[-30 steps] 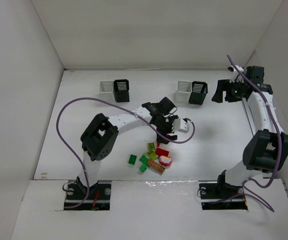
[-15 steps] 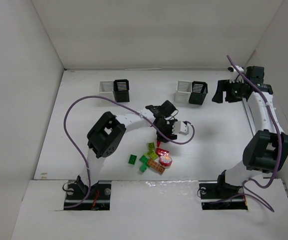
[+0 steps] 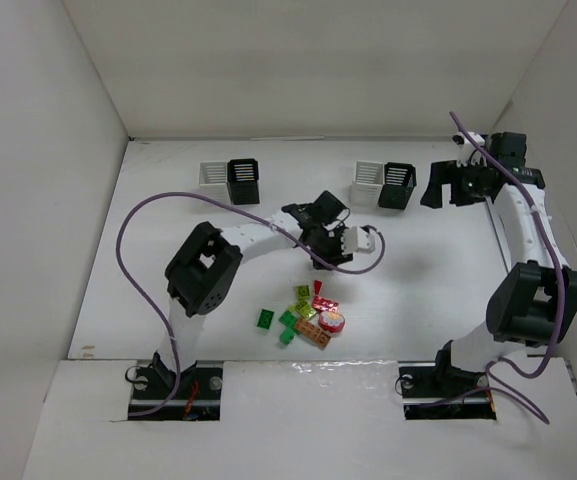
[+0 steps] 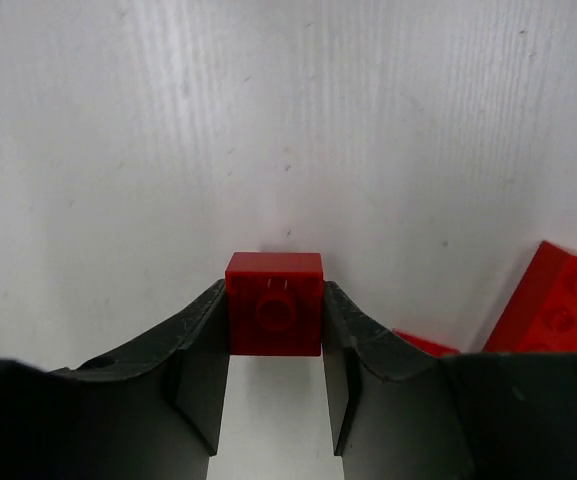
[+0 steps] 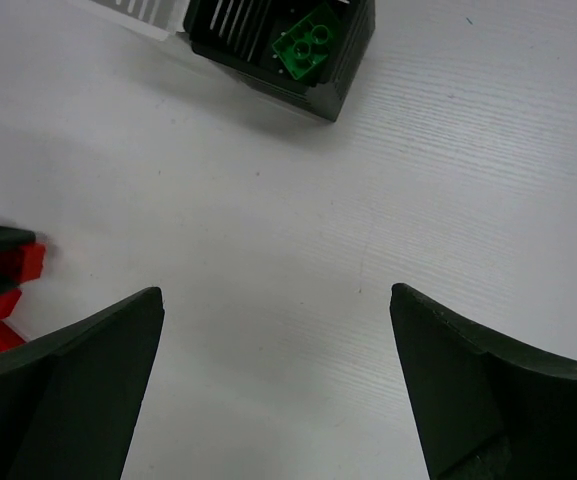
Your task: Sort the legos into containers by color
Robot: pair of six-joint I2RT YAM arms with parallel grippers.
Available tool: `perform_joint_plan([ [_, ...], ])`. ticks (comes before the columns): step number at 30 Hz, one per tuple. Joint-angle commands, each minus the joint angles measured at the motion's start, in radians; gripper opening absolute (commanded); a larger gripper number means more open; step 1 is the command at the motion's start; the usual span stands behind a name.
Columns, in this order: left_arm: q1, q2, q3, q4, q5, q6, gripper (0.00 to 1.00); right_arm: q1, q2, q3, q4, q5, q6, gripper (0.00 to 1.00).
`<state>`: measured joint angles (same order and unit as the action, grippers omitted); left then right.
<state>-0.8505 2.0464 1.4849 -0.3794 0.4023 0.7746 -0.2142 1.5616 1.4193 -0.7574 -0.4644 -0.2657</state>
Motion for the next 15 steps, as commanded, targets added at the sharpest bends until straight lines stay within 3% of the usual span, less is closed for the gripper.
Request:
perform_joint_plan([
  [1,0.091,-0.153,0.073,-0.047,0.033,-0.13,0.12,0.05,-0.067,0.009,-0.003,-0.037,-0.033,0.99],
  [7,0.28,-0.305,0.242,-0.13,0.033,-0.36,0.12,0.175,-0.066,-0.017,0.016,-0.037,-0.035,0.99],
  [15,0.632,-0.42,0.22,-0.141,0.015,-0.549,0.09,0.325,-0.026,0.026,0.035,-0.014,-0.017,0.99],
])
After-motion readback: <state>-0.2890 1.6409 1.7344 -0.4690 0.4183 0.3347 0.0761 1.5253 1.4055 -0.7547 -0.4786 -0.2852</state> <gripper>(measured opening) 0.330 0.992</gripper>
